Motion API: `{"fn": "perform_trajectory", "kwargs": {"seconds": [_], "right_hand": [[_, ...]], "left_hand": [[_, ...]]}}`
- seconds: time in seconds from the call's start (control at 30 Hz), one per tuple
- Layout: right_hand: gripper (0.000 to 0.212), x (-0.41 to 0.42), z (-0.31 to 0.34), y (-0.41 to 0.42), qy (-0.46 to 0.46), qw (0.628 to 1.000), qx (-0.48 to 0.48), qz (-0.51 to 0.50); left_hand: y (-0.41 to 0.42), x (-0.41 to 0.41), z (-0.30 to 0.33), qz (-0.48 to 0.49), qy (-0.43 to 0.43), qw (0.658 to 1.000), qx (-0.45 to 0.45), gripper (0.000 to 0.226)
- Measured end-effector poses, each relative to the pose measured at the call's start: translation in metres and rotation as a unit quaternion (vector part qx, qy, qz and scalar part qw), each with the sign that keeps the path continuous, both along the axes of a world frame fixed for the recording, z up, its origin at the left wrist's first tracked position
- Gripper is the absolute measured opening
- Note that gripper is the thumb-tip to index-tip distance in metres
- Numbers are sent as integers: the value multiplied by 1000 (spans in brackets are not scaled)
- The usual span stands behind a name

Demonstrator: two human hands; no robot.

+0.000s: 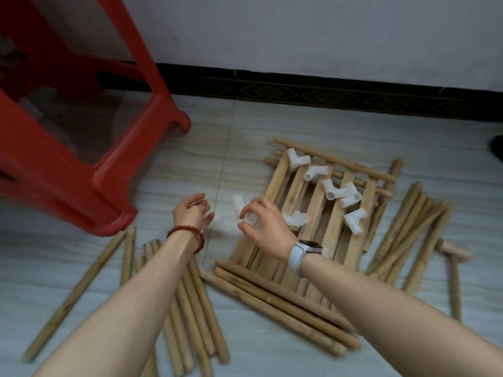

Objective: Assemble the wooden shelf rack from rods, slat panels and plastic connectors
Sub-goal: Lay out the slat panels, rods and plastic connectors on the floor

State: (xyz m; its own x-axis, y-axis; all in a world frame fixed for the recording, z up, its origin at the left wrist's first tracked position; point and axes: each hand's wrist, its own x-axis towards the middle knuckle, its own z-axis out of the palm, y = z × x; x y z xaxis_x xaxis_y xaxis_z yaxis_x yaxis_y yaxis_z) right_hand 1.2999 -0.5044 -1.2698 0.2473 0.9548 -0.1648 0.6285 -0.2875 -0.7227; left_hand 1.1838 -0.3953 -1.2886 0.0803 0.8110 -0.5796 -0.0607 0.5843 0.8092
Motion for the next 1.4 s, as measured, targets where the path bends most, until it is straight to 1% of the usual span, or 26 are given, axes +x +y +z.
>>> {"fn": "perform_trajectory", "kwargs": {"seconds": [0.07,0.17,0.23,0.3,0.37,0.4,0.43,0.47,0.5,0.53,0.57,0.6,0.63,0.67,0.7,0.73,0.8,0.87,0.93,1.0,1.13,1.2,1.3,1.37,1.4], "right_hand": [[22,-14,-8,28,3,1000,-18,7],[27,-25,-26,61,15,997,-69,-4],[35,-29,-36,70,32,994,-103,0],[42,-28,-35,71,64,992,-105,10],[46,-17,-23,64,74,993,-90,30],[46,-8,-16,57,61,995,-75,34],[44,2,-8,48,32,998,-51,24],[41,14,0,36,-13,1000,-22,4],[37,28,6,22,-71,997,11,-19],[35,44,10,8,-143,989,32,-34],[34,62,11,-3,-224,973,22,-42],[38,81,8,-10,-300,952,-26,-47],[47,100,5,-17,-344,931,-103,-58],[58,115,3,-20,-347,917,-182,-70],[68,126,-1,-22,-323,911,-242,-81],[74,135,-6,-24,-297,910,-277,-82],[72,142,-14,-29,-277,913,-292,-58],[62,140,-19,-38,-312,913,-261,-26],[57,141,-21,-49,-375,900,-223,13],[56,144,-24,-60,-392,899,-197,22],[56,138,-31,-69,-333,923,-193,-13],[57,134,-34,-73,-310,934,-172,-42],[58,134,-37,-79,-264,953,-135,-62],[58,135,-38,-82,-226,965,-117,-70],[59,136,-38,-83,-201,970,-108,-80]], "left_hand": [[11,-11,-7,25,-36,998,-36,34],[25,-19,-18,29,-88,993,-73,22],[31,-22,-20,17,-93,993,-75,31],[34,-22,-16,-33,-56,996,-54,36],[32,-20,-11,-117,55,991,18,37],[28,-19,-9,-162,125,976,80,39],[22,-17,-7,-210,198,945,156,40],[13,-16,-6,-260,266,898,238,41],[2,-13,-5,-310,314,840,314,43],[-11,-9,-5,-356,336,787,376,45],[-25,-2,-4,-401,339,744,414,48],[-39,6,-4,-449,333,706,435,52],[-54,18,-4,-496,325,666,451,57],[-66,28,-7,-540,321,628,460,63],[-77,38,-10,-576,320,594,461,69],[-88,50,-12,-605,321,567,457,74],[-105,69,-21,-643,336,525,445,83],[-117,80,-28,-658,357,493,443,87],[-127,87,-35,-660,371,473,451,83],[-129,91,-37,-646,388,472,458,72],[-123,100,-35,-615,413,470,479,48],[-121,105,-35,-616,413,458,490,36],[-120,107,-35,-633,408,445,484,32],[-117,107,-36,-634,395,457,483,31],[-115,106,-35,-626,375,473,494,30]]}}
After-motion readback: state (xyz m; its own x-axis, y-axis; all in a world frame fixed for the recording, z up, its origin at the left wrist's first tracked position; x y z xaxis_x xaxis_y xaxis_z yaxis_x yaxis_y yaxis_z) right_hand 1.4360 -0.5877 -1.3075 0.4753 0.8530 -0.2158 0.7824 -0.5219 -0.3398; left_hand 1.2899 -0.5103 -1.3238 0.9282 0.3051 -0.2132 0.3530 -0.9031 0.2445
